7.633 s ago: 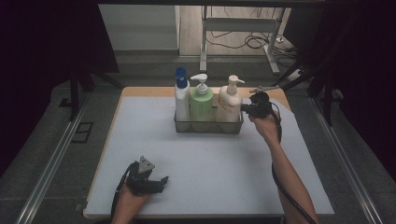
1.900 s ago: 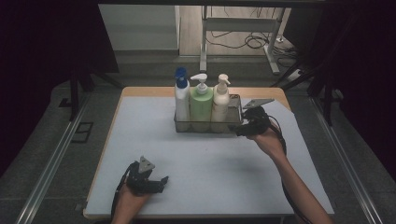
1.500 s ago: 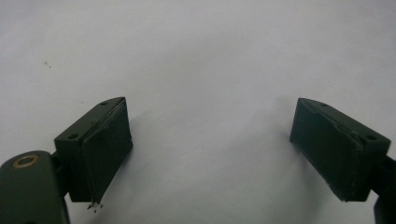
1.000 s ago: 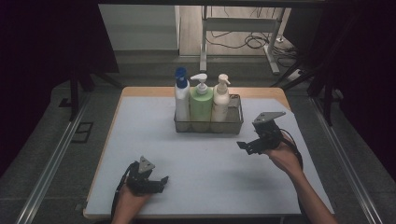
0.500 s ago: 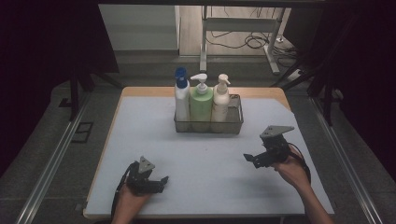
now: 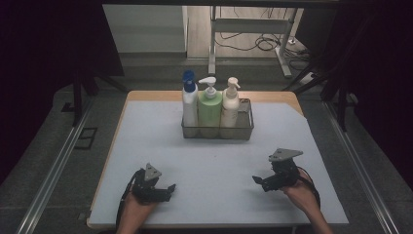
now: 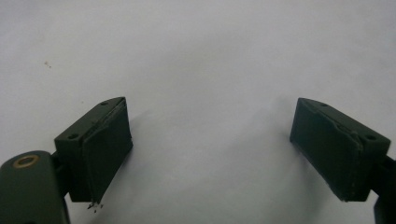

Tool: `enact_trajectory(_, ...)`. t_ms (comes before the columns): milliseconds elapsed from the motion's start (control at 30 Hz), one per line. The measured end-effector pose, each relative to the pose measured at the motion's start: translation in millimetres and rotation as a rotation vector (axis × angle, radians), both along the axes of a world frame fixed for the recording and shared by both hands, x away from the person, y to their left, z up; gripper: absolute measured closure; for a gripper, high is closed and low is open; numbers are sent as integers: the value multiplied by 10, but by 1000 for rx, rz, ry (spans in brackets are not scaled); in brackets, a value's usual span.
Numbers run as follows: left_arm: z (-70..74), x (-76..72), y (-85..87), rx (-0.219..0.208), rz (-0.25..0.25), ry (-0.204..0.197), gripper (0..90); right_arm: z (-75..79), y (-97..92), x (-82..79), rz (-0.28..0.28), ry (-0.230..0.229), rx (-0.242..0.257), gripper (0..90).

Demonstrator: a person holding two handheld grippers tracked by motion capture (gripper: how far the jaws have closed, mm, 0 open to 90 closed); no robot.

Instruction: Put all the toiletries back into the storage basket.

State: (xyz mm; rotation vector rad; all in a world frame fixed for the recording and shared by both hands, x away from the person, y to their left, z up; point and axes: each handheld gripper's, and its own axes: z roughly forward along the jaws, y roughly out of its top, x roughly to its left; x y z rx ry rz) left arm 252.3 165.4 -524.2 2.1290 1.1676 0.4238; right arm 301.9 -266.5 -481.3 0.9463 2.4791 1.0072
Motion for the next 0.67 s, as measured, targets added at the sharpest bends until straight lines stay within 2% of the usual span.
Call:
enact_trajectory(133, 0, 0, 0, 0, 0, 0, 123, -192, -27, -37, -12, 15, 16, 0)
enact_trajectory(400, -1, 0, 0, 0, 0, -1, 123, -389, -60, -51, -22, 36, -1, 0)
enact_trajectory(667, 1, 1, -1, 1, -1, 2, 123, -413, -71, -60, -30, 35, 4, 0)
